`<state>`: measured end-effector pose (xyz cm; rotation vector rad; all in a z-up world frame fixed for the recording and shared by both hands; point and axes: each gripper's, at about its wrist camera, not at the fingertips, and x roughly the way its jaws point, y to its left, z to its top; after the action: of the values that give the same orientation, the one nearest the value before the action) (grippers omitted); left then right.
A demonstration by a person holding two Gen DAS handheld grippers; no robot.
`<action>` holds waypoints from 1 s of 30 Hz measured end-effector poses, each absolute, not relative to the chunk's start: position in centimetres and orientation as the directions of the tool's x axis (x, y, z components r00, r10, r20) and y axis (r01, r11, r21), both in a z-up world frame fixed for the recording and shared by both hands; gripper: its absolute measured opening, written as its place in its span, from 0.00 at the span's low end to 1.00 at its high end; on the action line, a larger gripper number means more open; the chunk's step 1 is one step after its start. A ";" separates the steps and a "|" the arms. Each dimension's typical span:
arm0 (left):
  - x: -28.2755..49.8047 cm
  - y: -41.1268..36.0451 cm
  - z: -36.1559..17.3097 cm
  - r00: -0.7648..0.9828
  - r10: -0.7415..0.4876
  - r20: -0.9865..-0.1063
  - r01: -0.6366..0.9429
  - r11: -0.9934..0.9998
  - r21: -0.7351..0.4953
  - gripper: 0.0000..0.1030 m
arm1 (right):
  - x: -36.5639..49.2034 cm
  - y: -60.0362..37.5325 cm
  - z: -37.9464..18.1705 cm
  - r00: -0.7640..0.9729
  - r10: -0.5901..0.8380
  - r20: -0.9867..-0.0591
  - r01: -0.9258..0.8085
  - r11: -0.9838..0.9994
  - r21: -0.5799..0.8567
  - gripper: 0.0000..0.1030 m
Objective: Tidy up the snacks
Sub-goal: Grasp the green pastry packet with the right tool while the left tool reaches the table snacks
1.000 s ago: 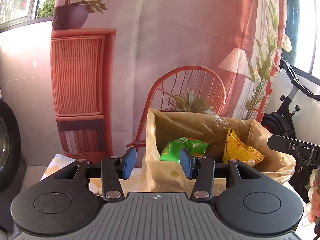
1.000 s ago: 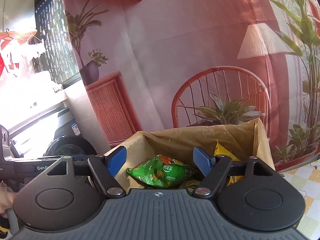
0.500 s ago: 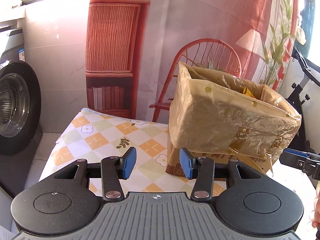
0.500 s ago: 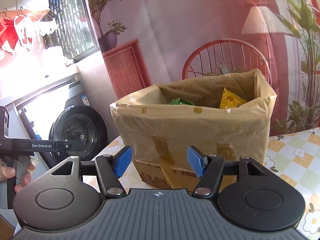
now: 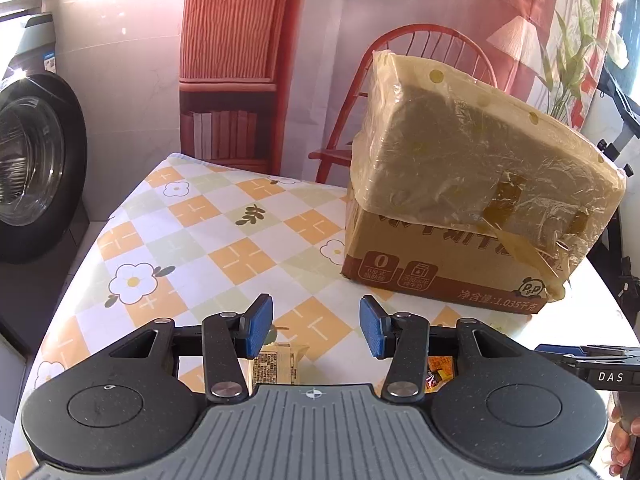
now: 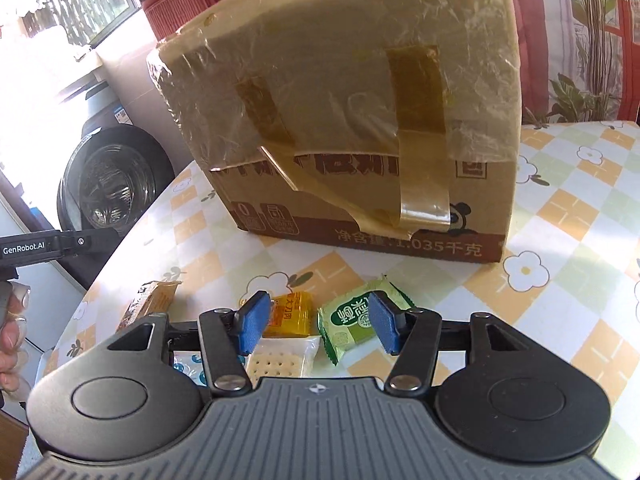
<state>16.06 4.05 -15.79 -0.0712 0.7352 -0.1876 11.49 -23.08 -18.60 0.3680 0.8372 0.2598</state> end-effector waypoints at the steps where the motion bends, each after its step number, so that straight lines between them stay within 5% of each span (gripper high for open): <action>1: 16.1 4.1 -15.9 0.724 -0.189 -0.663 0.139 0.982 -0.128 0.49 | 11.8 -23.3 -19.2 0.628 0.372 -0.684 -0.056 0.897 0.437 0.56; 10: 16.2 5.2 -17.4 0.702 -0.163 -0.693 0.097 0.986 -0.134 0.49 | 15.2 -23.7 -21.8 0.590 0.329 -0.737 0.071 0.888 0.454 0.56; 18: 16.2 5.5 -18.8 0.685 -0.153 -0.712 0.073 0.987 -0.142 0.49 | 16.6 -21.1 -22.0 0.621 0.243 -0.745 -0.033 0.958 0.285 0.56; 24: 16.2 5.5 -19.8 0.665 -0.160 -0.729 0.064 0.985 -0.158 0.49 | 14.9 -19.2 -22.7 0.677 0.147 -0.721 -0.151 0.987 0.060 0.43; 30: 16.7 3.3 -19.9 0.664 -0.220 -0.715 0.165 0.975 -0.147 0.48 | 12.7 -20.6 -22.8 0.693 0.180 -0.698 -0.178 0.981 0.076 0.39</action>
<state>16.74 3.35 -19.89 -0.0720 0.8165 -0.2178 12.65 -20.57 -22.82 0.0025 0.7795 0.1995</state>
